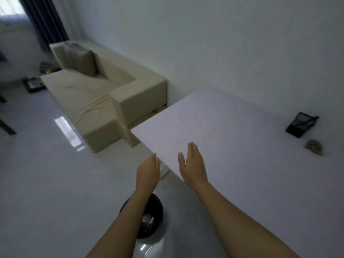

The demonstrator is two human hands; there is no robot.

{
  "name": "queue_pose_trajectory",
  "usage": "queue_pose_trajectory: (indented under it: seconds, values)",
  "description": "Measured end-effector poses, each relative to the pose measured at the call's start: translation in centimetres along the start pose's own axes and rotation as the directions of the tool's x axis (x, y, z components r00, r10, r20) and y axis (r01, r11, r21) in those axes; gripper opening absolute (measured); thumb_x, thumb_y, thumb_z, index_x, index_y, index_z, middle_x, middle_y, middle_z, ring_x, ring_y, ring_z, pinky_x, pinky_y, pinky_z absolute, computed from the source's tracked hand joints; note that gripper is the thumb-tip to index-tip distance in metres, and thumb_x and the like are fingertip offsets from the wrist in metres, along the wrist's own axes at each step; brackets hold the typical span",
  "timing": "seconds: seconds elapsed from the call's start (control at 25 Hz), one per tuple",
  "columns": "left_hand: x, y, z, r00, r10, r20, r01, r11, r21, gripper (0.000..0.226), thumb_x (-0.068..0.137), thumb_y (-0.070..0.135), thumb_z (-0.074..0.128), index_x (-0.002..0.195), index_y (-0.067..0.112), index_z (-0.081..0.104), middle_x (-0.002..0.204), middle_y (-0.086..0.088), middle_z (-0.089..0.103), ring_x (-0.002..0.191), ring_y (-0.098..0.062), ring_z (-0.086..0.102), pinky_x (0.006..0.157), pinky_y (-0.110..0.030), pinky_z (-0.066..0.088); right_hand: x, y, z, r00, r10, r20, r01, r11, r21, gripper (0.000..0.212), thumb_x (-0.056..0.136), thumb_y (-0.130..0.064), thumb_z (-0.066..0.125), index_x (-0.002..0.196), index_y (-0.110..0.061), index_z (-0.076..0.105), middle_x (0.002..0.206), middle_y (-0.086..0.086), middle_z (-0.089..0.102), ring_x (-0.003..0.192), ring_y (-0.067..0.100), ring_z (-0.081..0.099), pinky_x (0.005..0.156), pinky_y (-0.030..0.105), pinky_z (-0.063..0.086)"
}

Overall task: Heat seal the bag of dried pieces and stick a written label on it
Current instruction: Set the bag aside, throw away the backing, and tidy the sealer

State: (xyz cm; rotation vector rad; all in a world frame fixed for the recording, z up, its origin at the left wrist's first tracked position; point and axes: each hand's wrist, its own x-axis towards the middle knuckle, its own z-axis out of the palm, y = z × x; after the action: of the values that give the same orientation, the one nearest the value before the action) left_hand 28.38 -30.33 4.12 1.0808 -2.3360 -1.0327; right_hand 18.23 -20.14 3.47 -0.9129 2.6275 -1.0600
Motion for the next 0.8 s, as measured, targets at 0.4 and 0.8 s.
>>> queue_pose_trajectory:
  seconds: [0.4, 0.8]
  values:
    - [-8.1, 20.1, 20.4, 0.773, 0.431, 0.465, -0.425, 0.897, -0.124, 0.042, 0.099, 0.026, 0.037, 0.133, 0.004, 0.047, 0.135, -0.011, 0.052, 0.126, -0.024, 0.047, 0.107, -0.034, 0.033, -13.5, 20.2, -19.7, 0.727, 0.462, -0.508, -0.466, 0.875, 0.129, 0.064, 0.096, -0.042, 0.028, 0.144, -0.007, 0.005, 0.156, 0.009, 0.007, 0.144, 0.019, 0.004, 0.117, 0.032, 0.004]
    - [-17.6, 33.9, 36.5, 0.567, 0.511, 0.646, -0.470, 0.845, -0.256, 0.041, 0.099, 0.020, 0.034, 0.137, 0.008, 0.042, 0.140, -0.010, 0.047, 0.129, -0.024, 0.043, 0.107, -0.030, 0.029, -28.3, 39.3, -30.9, 0.230, 0.757, -0.612, -0.796, 0.508, 0.330, 0.070, 0.092, -0.028, 0.047, 0.143, 0.000, 0.009, 0.154, 0.019, 0.015, 0.142, 0.030, 0.015, 0.115, 0.038, 0.018]
